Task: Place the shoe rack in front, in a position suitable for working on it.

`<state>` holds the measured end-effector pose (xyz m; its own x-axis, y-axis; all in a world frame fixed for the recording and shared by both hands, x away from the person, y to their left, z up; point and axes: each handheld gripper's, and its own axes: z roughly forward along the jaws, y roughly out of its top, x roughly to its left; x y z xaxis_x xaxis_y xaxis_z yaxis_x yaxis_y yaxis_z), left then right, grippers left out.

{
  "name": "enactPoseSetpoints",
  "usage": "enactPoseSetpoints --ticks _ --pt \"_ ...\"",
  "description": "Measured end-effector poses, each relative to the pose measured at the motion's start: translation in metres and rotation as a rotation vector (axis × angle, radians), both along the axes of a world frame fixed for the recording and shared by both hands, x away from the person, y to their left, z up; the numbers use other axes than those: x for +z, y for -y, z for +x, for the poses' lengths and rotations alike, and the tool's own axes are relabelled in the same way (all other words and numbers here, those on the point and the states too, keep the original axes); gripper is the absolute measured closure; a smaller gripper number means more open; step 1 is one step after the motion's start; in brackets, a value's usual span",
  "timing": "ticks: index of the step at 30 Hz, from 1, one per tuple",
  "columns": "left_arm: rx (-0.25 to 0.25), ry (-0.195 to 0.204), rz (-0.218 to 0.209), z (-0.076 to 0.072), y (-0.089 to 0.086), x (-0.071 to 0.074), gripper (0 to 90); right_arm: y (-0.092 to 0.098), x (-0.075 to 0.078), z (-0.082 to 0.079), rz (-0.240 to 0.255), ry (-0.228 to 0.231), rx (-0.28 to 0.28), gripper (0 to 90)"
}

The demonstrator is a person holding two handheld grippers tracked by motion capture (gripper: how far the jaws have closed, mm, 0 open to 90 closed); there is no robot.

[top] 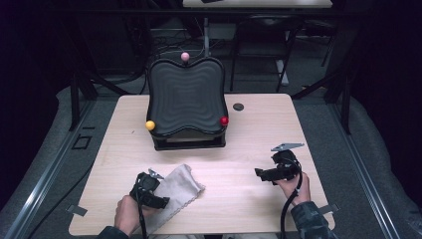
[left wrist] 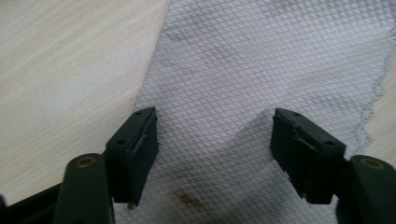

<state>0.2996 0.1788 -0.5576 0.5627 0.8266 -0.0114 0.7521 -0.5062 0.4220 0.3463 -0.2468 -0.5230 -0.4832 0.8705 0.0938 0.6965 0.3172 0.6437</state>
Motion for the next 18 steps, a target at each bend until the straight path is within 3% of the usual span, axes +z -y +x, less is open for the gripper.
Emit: enactPoseSetpoints --ticks 2,3,4,5,8,11,14,15,16,17,18 --pt "-0.013 0.021 -0.012 0.001 -0.002 0.000 40.1 0.000 0.000 0.000 0.002 0.001 0.003 5.5" --pt "-0.022 0.038 -0.025 0.003 -0.007 0.001 53.4 -0.001 0.000 0.000 0.002 0.001 0.003 5.5" --pt "-0.022 0.038 -0.025 0.003 -0.007 0.001 60.5 -0.001 0.000 0.000 0.002 0.001 0.003 5.5" --pt "-0.021 0.044 -0.031 0.005 -0.010 0.001 60.5 -0.001 0.000 0.000 0.002 -0.001 0.005 5.6" --pt "-0.065 0.036 -0.039 0.013 -0.020 0.001 80.2 -0.003 -0.001 0.000 -0.006 -0.001 0.002 5.6" --pt "-0.098 0.045 -0.031 0.017 -0.023 0.001 84.9 -0.002 0.000 0.000 -0.008 0.003 0.001 5.7" --pt "-0.192 0.081 -0.039 0.022 -0.018 0.001 86.7 -0.001 0.000 0.001 -0.005 0.005 0.002 5.7" --pt "-0.192 0.081 -0.039 0.022 -0.018 0.001 86.8 -0.001 0.000 0.001 -0.005 0.005 0.002 5.7" --pt "-0.268 0.110 -0.048 0.018 -0.010 0.004 86.8 -0.002 0.000 0.000 -0.005 0.002 0.002 5.6" --pt "-0.268 0.110 -0.048 0.018 -0.010 0.004 86.9 -0.002 0.000 0.000 -0.005 0.002 0.002 5.6" --pt "-0.315 0.126 -0.058 0.015 -0.005 0.006 86.9 -0.002 0.000 0.000 -0.005 0.002 0.000 5.6"
